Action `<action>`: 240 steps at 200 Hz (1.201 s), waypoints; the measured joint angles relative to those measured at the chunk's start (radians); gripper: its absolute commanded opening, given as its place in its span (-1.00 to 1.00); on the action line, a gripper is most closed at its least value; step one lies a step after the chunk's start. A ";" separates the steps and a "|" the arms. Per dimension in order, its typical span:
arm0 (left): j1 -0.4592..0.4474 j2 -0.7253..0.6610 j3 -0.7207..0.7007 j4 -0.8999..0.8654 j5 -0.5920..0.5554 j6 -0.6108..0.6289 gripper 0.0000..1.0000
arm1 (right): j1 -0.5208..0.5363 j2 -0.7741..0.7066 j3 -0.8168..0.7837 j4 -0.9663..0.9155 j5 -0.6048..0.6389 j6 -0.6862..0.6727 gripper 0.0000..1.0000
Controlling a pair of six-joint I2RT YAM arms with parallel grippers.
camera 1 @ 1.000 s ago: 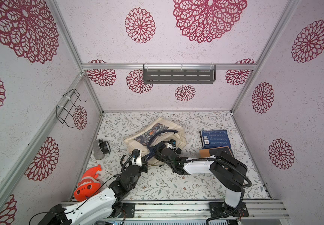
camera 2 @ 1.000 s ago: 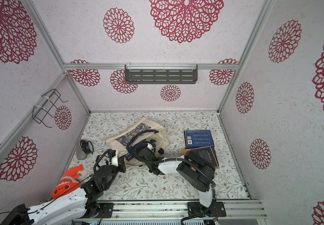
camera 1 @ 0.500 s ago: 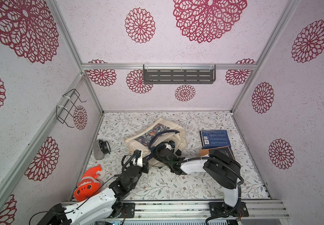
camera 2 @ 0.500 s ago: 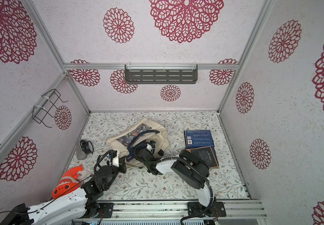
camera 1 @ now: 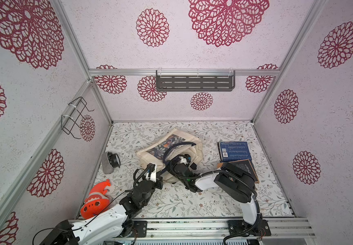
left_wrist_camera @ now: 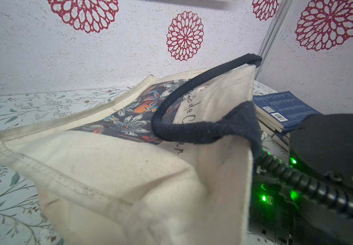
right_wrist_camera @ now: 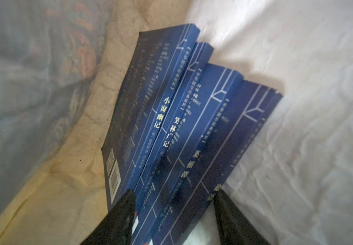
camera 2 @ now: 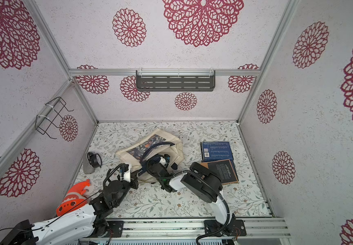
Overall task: Take out the books from the canvas bag
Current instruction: Pick up the book from the canvas bag.
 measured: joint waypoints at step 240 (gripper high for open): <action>-0.015 0.037 0.002 0.018 0.023 0.006 -1.00 | -0.063 -0.041 -0.171 0.257 -0.112 -0.030 -1.00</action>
